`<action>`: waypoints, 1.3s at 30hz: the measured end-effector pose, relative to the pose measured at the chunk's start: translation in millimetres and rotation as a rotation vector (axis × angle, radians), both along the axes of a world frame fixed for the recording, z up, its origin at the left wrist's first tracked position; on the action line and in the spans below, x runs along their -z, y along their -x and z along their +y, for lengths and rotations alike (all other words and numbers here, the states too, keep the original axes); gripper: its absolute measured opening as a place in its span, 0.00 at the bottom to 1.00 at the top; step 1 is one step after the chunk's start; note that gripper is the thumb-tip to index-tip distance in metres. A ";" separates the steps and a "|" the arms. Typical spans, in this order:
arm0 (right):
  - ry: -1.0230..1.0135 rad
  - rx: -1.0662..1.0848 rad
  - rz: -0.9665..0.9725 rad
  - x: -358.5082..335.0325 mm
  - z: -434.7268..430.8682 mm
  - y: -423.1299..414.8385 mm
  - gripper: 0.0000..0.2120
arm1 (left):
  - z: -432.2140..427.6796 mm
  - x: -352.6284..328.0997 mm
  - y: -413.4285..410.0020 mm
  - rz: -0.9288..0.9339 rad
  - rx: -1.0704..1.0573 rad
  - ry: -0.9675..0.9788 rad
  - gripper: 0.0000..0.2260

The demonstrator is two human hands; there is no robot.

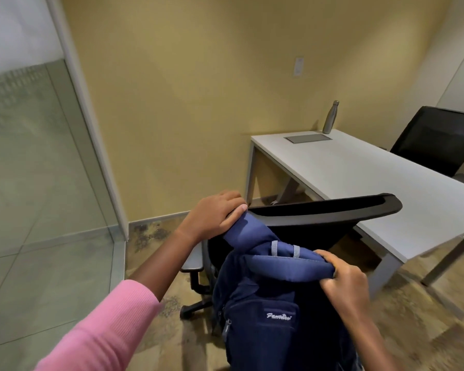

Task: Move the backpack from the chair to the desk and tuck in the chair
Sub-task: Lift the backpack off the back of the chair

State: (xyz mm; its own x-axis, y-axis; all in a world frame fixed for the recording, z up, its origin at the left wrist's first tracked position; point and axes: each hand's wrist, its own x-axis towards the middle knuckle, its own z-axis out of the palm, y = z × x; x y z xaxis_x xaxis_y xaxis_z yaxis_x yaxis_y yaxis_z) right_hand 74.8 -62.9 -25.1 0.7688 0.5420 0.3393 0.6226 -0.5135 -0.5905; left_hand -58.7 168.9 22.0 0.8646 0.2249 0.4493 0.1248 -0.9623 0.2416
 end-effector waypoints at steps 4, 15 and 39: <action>0.016 -0.021 0.019 -2.5 10.5 13.7 0.23 | 3.7 18.3 23.4 -0.105 -0.073 0.198 0.22; 0.012 -0.107 -0.047 -0.7 54.2 58.9 0.26 | -12.8 127.0 83.6 -0.012 -0.204 0.446 0.37; -0.503 -0.358 0.299 -104.0 230.8 151.2 0.20 | 136.0 35.4 149.7 -0.812 -0.802 0.766 0.19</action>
State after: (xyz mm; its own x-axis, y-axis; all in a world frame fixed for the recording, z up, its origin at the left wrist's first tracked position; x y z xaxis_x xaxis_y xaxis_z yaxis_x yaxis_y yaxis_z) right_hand -76.5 167.9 78.9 0.6716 0.6121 0.4175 0.4759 0.0756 -0.8762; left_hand -208.4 304.9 -13.4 -0.0622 0.9519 0.3000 0.1474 -0.2886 0.9460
